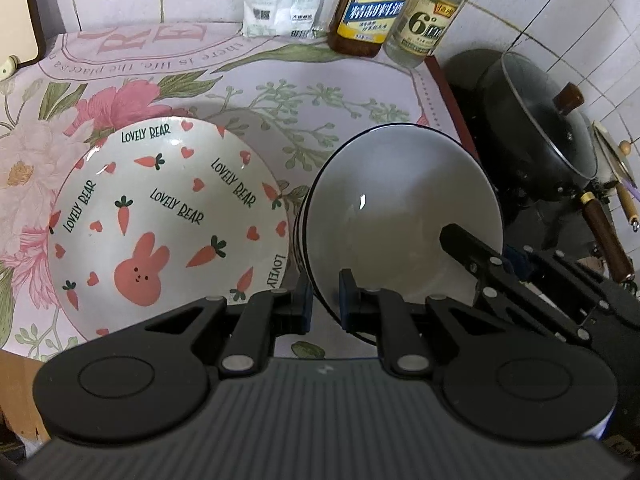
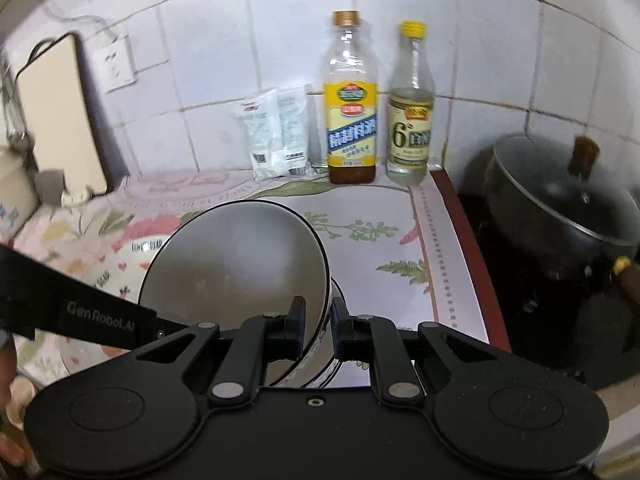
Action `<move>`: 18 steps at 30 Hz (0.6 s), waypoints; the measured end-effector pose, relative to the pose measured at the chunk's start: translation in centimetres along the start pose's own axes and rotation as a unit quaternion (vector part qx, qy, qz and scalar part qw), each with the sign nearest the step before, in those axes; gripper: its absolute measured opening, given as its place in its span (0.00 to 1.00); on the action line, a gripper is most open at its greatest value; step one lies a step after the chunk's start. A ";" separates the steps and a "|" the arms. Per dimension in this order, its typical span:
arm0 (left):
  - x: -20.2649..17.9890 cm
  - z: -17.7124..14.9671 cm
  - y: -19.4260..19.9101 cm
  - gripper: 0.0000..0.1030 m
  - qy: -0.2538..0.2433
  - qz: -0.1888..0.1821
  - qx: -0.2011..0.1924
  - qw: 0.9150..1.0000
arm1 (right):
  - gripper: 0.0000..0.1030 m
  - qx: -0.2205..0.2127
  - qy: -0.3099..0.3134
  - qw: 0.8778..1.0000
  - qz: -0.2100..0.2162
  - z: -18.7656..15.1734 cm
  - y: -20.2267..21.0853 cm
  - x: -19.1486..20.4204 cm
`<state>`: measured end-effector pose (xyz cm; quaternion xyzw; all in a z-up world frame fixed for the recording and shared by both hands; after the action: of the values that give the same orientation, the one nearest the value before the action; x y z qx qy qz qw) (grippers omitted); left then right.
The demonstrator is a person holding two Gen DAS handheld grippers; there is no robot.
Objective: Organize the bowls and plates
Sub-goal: 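Lower the held white bowl into the bowl stack with both grippers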
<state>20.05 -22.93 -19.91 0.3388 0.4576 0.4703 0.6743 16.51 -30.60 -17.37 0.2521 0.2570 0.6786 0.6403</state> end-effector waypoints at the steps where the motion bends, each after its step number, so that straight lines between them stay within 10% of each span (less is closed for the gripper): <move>1: 0.0 -0.1 -0.2 0.12 0.001 -0.001 0.004 1.000 | 0.17 0.003 0.007 1.000 -0.002 -0.1 -0.2 0.0; 18: 0.3 0.6 -1.4 0.22 0.021 -0.014 0.019 0.999 | 0.16 0.026 0.046 0.998 -0.015 -0.2 -2.0 -0.3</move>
<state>21.06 -23.16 -21.00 0.3349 0.4856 0.4590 0.6644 17.93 -30.81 -18.87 0.2334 0.3076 0.6729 0.6309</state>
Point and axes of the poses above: each gripper's, at about its wrist camera, not at the fingertips, and y roughly against the way its jaws point, x to its left, z to its top, the point moved 10 cm from there along -y, roughly the way its jaws point, and after that the axes turned 4 degrees about y, right-handed, at the moved point
